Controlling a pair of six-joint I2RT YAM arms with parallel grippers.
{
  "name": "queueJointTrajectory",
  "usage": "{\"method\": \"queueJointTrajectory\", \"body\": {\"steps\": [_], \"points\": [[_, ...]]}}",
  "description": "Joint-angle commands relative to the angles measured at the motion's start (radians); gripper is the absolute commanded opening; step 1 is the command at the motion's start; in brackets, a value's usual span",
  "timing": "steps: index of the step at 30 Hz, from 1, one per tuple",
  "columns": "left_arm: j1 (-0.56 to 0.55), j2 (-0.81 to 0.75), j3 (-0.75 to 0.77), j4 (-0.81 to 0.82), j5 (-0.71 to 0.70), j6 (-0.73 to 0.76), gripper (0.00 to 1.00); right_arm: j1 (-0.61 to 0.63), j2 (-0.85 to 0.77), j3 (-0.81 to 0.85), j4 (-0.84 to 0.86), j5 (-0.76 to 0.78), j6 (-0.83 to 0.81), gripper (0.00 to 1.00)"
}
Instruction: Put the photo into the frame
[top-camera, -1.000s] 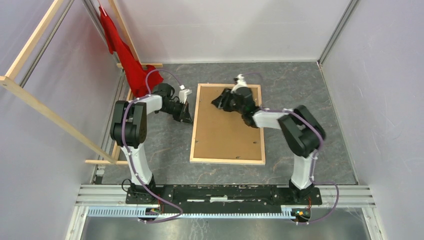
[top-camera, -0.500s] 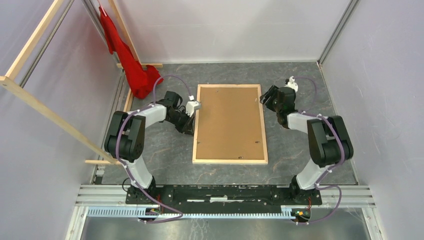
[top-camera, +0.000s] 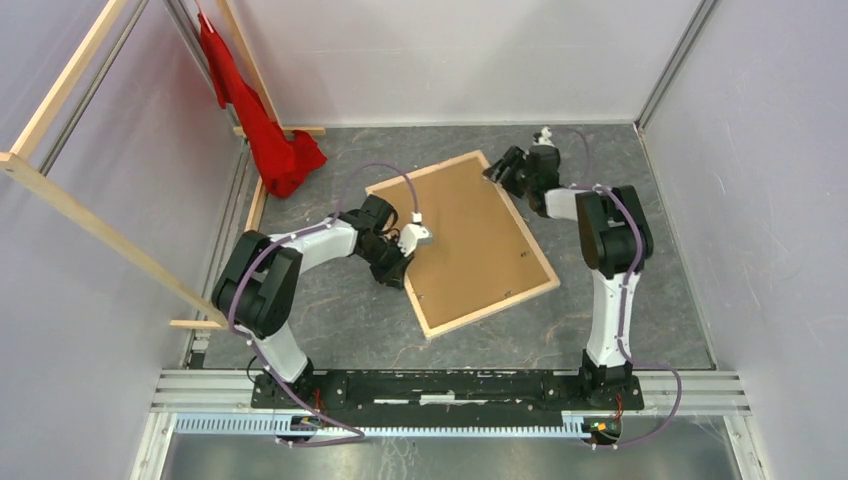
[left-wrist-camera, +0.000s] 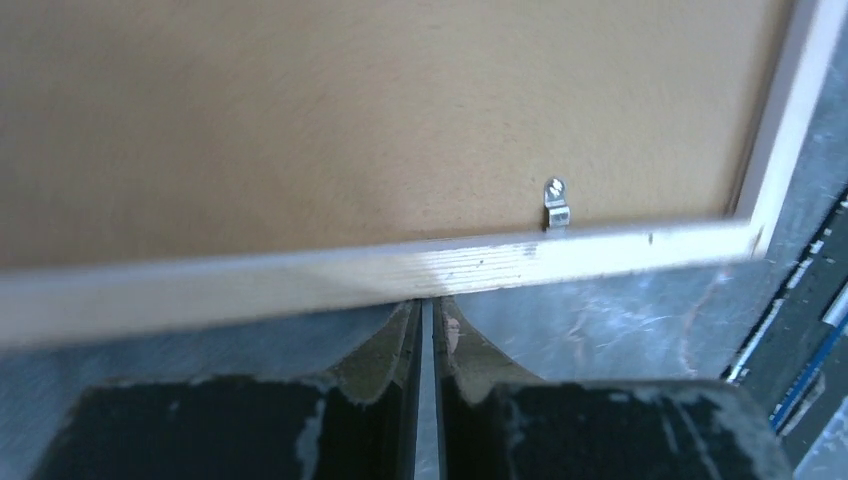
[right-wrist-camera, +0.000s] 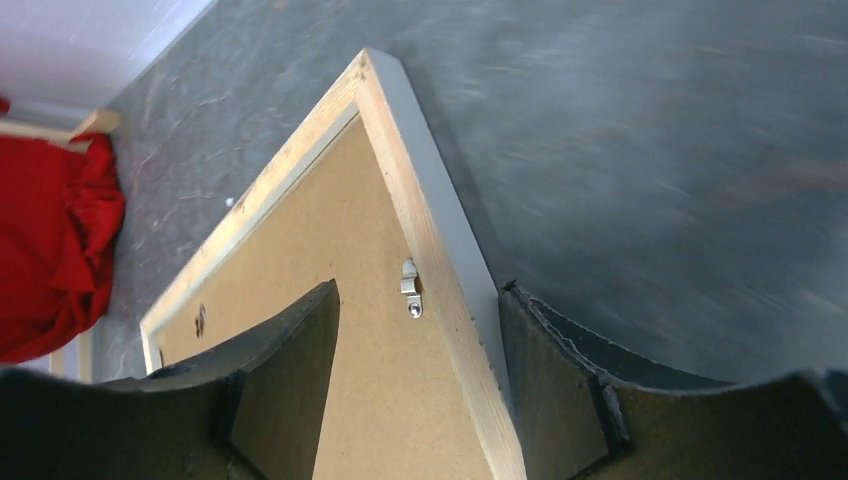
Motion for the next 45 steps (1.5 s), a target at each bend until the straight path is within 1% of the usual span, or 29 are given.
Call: {"method": "queueJointTrajectory", "body": {"steps": [1,2,5,7,8,9,10,11,12,13,15,16,17,18,19,20,23,25,26,29,32,33,35,38,39,42,43,45], "points": [[-0.143,0.058,0.023,0.006,-0.015,0.002,0.16,0.163,0.123,0.23,-0.068,-0.245,0.021,0.65],[-0.176,0.074,0.037,0.005,-0.014,-0.008,0.16,0.19,0.145,0.272,-0.085,-0.253,0.018,0.65],[-0.263,0.119,0.08,-0.006,-0.011,-0.018,0.18,0.239,0.178,0.317,-0.094,-0.26,0.015,0.66],[-0.307,0.144,0.109,-0.031,-0.002,-0.017,0.22,0.25,0.19,0.342,-0.117,-0.265,-0.001,0.68],[-0.323,0.153,0.122,-0.048,0.007,-0.014,0.26,0.251,0.192,0.352,-0.133,-0.267,-0.012,0.72],[-0.334,0.159,0.136,-0.066,0.017,-0.01,0.32,0.25,0.189,0.361,-0.146,-0.27,-0.027,0.79],[-0.337,0.159,0.147,-0.085,0.029,-0.006,0.42,0.247,0.18,0.37,-0.168,-0.264,-0.05,0.86],[-0.338,0.151,0.156,-0.109,0.037,0.002,0.52,0.241,0.159,0.374,-0.188,-0.25,-0.081,0.96],[-0.336,0.138,0.163,-0.131,0.038,0.016,0.6,0.231,0.134,0.365,-0.191,-0.228,-0.101,0.98],[-0.33,0.119,0.164,-0.153,0.038,0.032,0.65,0.223,0.102,0.355,-0.187,-0.212,-0.111,0.98],[-0.309,0.072,0.163,-0.203,0.033,0.072,0.71,0.199,0.038,0.346,-0.192,-0.176,-0.133,0.98],[-0.294,0.047,0.166,-0.233,0.03,0.091,0.73,0.187,0.011,0.347,-0.209,-0.162,-0.15,0.98],[-0.265,0.02,0.176,-0.266,0.035,0.118,0.77,0.172,-0.021,0.345,-0.227,-0.144,-0.166,0.98],[-0.249,-0.006,0.183,-0.307,0.042,0.135,0.79,0.162,-0.052,0.333,-0.234,-0.131,-0.174,0.98],[-0.217,-0.028,0.202,-0.354,0.049,0.172,0.85,0.149,-0.09,0.311,-0.241,-0.116,-0.181,0.98],[-0.189,-0.05,0.221,-0.403,0.054,0.205,0.86,0.14,-0.132,0.285,-0.246,-0.1,-0.188,0.98],[-0.082,-0.096,0.278,-0.519,0.051,0.281,0.86,0.124,-0.271,0.154,-0.298,-0.014,-0.217,0.98],[0.009,-0.11,0.313,-0.521,0.01,0.297,0.86,0.108,-0.392,0.018,-0.306,0.04,-0.21,0.98],[0.059,-0.108,0.333,-0.505,-0.012,0.298,0.85,0.102,-0.447,-0.061,-0.306,0.063,-0.203,0.98],[0.215,-0.055,0.423,-0.399,-0.066,0.227,0.79,0.092,-0.63,-0.267,-0.321,0.14,-0.187,0.98],[0.343,0.067,0.53,-0.285,-0.122,0.119,0.68,0.063,-0.797,-0.434,-0.375,0.213,-0.163,0.98],[0.372,0.103,0.552,-0.249,-0.145,0.09,0.67,0.05,-0.854,-0.491,-0.383,0.222,-0.151,0.98],[0.409,0.145,0.559,-0.168,-0.178,0.046,0.67,0.024,-0.954,-0.589,-0.38,0.23,-0.124,0.98],[0.41,0.177,0.498,-0.06,-0.229,0.032,0.66,-0.004,-1.061,-0.682,-0.411,0.237,-0.117,0.98],[0.41,0.187,0.483,-0.041,-0.24,0.028,0.66,-0.016,-1.08,-0.703,-0.435,0.234,-0.119,0.98],[0.411,0.217,0.433,0.005,-0.296,0.03,0.65,-0.038,-1.126,-0.766,-0.439,0.201,-0.109,0.98],[0.412,0.22,0.414,0.011,-0.299,0.038,0.65,-0.045,-1.131,-0.791,-0.425,0.199,-0.105,0.98],[0.412,0.217,0.377,0.015,-0.282,0.051,0.64,-0.051,-1.118,-0.834,-0.36,0.14,-0.083,0.98]]}}
